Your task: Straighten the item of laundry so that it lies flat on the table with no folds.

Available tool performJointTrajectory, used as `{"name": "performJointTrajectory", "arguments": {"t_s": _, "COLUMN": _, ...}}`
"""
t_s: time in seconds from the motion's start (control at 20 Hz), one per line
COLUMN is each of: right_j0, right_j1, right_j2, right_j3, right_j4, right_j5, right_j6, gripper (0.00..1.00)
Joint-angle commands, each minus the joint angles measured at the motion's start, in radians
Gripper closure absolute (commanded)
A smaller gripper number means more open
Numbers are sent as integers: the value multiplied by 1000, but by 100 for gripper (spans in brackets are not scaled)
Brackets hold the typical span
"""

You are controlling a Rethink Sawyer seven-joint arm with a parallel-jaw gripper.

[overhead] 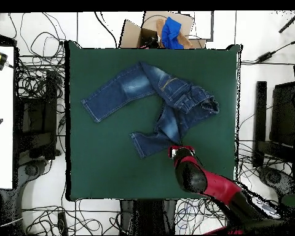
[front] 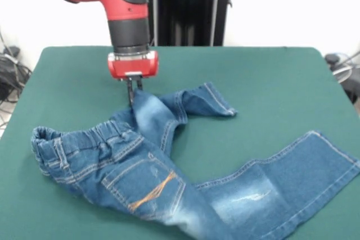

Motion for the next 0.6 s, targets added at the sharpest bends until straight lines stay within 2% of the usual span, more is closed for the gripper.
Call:
{"name": "performJointTrajectory", "arguments": {"t_s": 0.05, "right_j0": -19, "right_j1": 37, "right_j2": -144, "right_j3": 171, "right_j4": -32, "right_j5": 125, "right_j6": 168, "gripper": 100}}
{"name": "performJointTrajectory", "arguments": {"t_s": 0.35, "right_j0": 23, "right_j1": -55, "right_j2": -180, "right_j3": 283, "right_j4": 17, "right_j5": 108, "right_j6": 217, "gripper": 100}}
{"name": "performJointTrajectory", "arguments": {"t_s": 0.6, "right_j0": 71, "right_j1": -93, "right_j2": -209, "right_j3": 377, "right_j4": 58, "right_j5": 37, "right_j6": 280, "gripper": 100}}
